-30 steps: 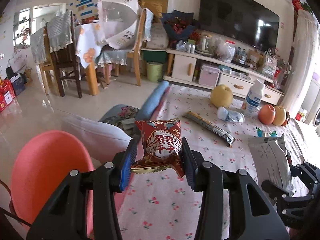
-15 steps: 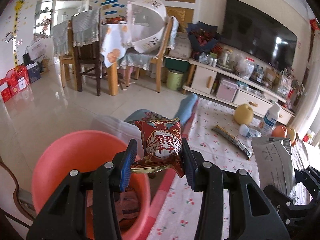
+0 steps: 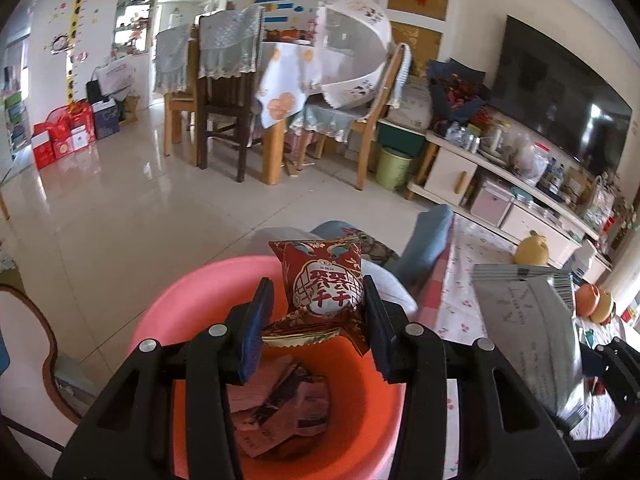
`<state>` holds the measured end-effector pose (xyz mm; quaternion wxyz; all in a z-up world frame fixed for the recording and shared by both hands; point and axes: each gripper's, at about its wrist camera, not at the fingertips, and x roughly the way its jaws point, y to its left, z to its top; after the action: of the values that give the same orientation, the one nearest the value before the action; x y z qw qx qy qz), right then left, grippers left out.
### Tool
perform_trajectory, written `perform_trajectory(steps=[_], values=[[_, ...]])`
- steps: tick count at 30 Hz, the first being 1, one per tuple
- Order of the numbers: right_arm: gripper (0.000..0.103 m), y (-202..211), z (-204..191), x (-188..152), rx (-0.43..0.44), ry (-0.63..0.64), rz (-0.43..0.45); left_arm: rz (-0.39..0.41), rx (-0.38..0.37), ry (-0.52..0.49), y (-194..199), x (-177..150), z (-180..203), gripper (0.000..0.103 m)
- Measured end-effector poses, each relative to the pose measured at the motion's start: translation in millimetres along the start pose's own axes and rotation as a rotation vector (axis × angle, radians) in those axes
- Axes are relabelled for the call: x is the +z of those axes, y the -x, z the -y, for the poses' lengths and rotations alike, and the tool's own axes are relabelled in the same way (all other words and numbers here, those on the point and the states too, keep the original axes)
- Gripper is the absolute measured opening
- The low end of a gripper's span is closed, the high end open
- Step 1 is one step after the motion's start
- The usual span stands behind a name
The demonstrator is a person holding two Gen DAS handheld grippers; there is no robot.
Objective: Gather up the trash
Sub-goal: 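Carry the red packet and silver foil bag to the pink bucket and release both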
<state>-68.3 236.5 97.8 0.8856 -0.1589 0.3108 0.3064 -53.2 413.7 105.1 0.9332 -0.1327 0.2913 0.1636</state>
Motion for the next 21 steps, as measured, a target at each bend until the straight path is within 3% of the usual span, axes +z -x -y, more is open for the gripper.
perform_trajectory(steps=[9, 16, 21], values=[[0.062, -45, -49, 18, 0.048, 0.083, -0.043, -0.020, 0.042, 0.067, -8, 1, -39, 0.046], [0.062, -70, -66, 23, 0.067, 0.107, -0.072, -0.041, 0.054, 0.075, -16, 2, -46, 0.045], [0.070, -82, -70, 21, 0.083, 0.128, -0.088, -0.048, 0.082, 0.069, -18, 1, -46, 0.051]])
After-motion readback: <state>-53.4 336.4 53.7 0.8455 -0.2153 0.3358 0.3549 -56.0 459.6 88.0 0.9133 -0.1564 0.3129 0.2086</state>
